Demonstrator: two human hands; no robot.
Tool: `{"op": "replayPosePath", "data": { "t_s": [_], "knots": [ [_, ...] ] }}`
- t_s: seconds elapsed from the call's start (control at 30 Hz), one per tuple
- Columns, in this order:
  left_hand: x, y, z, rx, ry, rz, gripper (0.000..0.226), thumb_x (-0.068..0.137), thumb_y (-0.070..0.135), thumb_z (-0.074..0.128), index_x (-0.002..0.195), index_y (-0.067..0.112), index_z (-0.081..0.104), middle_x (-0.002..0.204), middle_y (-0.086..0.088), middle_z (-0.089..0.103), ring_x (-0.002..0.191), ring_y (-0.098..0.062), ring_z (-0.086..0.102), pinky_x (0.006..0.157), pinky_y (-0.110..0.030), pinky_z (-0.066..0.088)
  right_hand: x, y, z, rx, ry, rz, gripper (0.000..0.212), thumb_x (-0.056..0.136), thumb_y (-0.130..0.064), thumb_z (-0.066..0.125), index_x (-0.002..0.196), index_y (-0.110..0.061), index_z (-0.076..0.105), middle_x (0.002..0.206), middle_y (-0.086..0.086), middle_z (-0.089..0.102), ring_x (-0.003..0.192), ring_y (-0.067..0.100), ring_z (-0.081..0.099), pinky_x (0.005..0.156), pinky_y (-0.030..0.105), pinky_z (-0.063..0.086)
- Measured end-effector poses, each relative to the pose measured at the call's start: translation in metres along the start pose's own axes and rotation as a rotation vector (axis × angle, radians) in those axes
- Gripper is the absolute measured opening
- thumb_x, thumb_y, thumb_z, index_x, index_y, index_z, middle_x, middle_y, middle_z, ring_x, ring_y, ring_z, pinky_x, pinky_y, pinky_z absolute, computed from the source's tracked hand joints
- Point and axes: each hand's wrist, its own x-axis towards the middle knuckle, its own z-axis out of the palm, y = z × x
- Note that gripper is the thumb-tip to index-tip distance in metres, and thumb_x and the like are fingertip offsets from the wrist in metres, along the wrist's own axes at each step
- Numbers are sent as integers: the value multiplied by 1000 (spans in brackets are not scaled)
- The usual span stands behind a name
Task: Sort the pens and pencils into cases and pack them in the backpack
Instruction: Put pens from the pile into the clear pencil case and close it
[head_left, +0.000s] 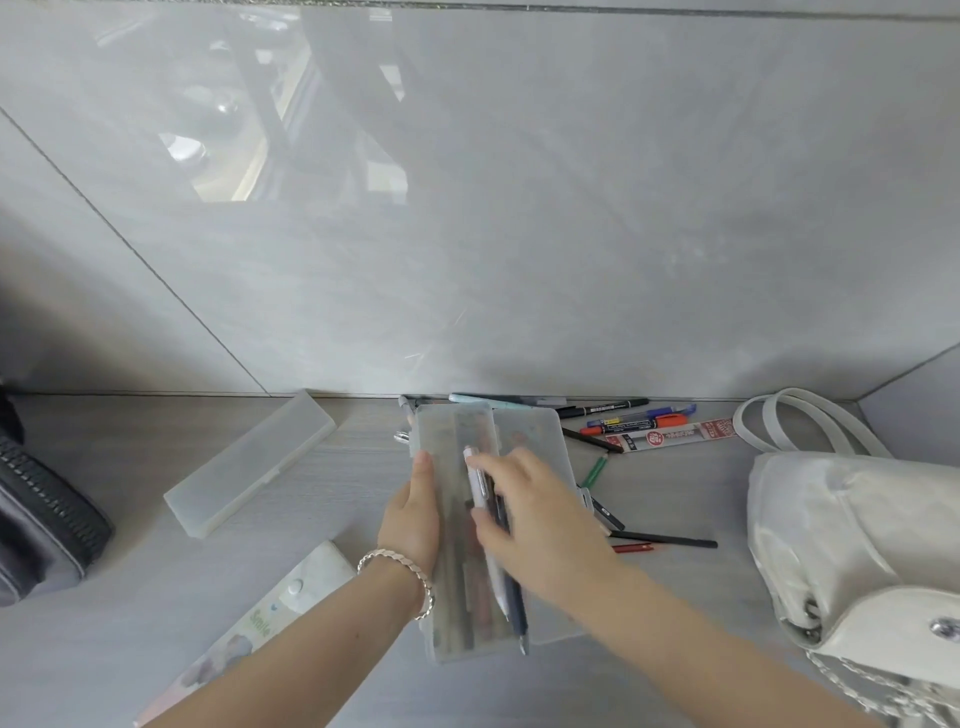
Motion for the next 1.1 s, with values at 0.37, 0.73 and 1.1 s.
{"op": "replayPosePath", "data": {
  "t_s": [0.37, 0.73, 1.1],
  "knots": [
    [25, 12, 12, 73, -5, -10, 46, 94, 55, 27, 65, 23, 44, 69, 6, 43, 62, -8, 40, 56, -19, 30, 77, 172, -40, -661, -166, 378, 29, 85, 1, 49, 114, -2, 53, 121, 14, 48, 113, 31, 49, 84, 38, 46],
    [24, 15, 7, 39, 22, -32, 58, 95, 54, 26, 119, 12, 58, 107, -3, 52, 104, -23, 47, 92, -30, 31, 72, 178, -37, -900, -80, 166, 29, 75, -5, 67, 101, -6, 57, 104, 12, 57, 93, 29, 59, 63, 35, 52],
    [30, -9, 4, -48, -120, -98, 100, 61, 88, 35, 126, 16, 58, 127, -12, 60, 118, -28, 56, 107, -45, 40, -2, 12, -32, -233, -41, -533, 17, 83, -21, 45, 90, -20, 60, 78, -10, 57, 67, 7, 49, 57, 16, 40]
  ]
}}
